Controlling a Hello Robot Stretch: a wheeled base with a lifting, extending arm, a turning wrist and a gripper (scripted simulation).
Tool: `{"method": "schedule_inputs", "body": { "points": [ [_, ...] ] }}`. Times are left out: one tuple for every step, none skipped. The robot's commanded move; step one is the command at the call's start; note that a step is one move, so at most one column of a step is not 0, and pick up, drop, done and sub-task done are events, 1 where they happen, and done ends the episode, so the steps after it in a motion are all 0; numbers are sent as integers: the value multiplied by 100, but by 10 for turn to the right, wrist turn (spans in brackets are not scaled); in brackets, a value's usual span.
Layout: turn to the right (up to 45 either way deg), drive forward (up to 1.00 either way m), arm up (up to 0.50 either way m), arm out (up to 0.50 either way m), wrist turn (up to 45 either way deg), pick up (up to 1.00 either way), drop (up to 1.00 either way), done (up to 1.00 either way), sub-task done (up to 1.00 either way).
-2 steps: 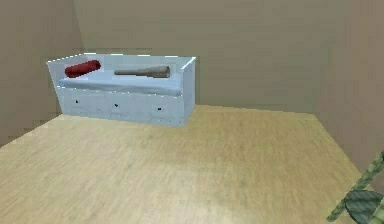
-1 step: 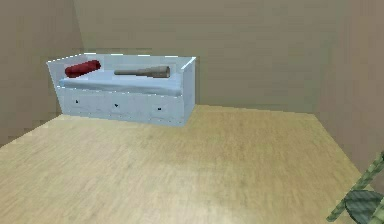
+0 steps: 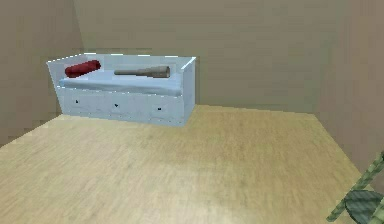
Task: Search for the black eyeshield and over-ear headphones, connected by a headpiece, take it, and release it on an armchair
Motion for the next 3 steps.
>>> {"method": "schedule_inputs", "body": {
  "points": [
    [0, 0, 0, 0, 0, 0, 100, 0, 0],
    [0, 0, 10, 0, 0, 0, 0, 0, 0],
    [0, 0, 0, -8, 0, 0, 0, 0, 0]
  ]
}}
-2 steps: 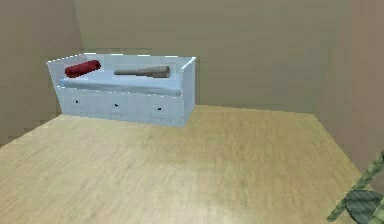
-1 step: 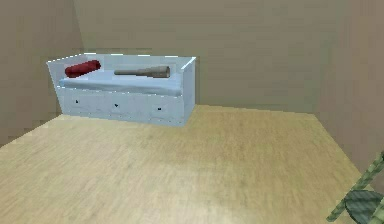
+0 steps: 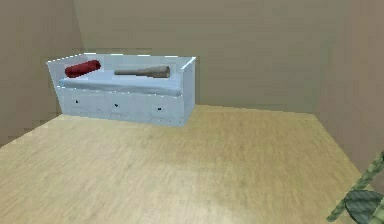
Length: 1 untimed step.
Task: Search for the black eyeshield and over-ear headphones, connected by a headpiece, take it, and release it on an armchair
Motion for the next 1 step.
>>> {"method": "schedule_inputs", "body": {
  "points": [
    [0, 0, 0, 0, 0, 0, 0, 100, 0]
  ]
}}
